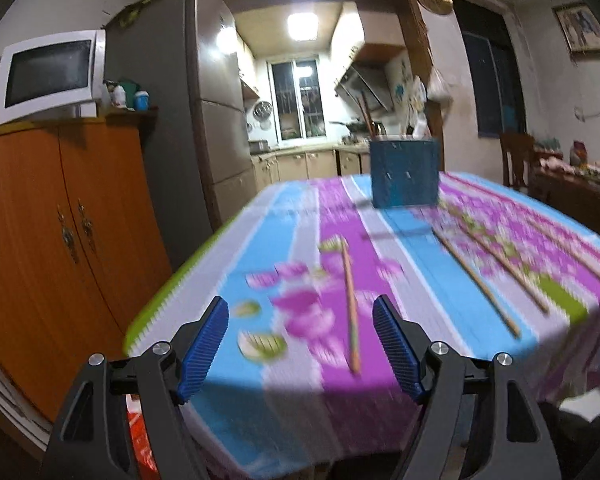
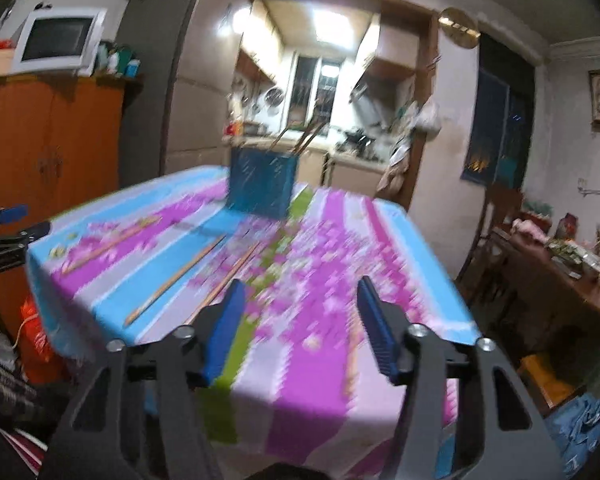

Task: Organize utensils
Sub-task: 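Move both open tools back over the remaining chopsticks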

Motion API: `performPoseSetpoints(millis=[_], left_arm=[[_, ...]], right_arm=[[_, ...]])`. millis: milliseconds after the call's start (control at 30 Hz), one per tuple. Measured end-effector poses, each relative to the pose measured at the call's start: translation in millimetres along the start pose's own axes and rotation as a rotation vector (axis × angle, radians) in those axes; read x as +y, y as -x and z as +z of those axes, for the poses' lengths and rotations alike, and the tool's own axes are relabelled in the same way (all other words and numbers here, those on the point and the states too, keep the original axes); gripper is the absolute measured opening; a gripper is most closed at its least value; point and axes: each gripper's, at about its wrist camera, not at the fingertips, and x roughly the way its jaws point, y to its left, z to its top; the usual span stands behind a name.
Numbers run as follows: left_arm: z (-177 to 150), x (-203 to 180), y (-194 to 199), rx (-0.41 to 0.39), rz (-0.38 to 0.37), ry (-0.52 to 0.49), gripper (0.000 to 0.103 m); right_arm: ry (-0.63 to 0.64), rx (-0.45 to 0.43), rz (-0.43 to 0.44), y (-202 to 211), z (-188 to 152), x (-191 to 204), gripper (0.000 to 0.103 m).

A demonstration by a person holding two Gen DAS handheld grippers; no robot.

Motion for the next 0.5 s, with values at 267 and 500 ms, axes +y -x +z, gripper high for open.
performPoseSetpoints(millis=[267,500], left_arm=[[-29.9,-25.1,-4.9,-0.018,-0.002,-0.131,0.074],[-35.4,-25.6,-20.4,0.002,-0.05,-0.116,0.054]], right_arm=[[-0.017,0.048,0.09,-31.3,-21.2,53.4,0.025],[-0.04,0.105,0.04,-49.9,-24.5,76.4,0.022]])
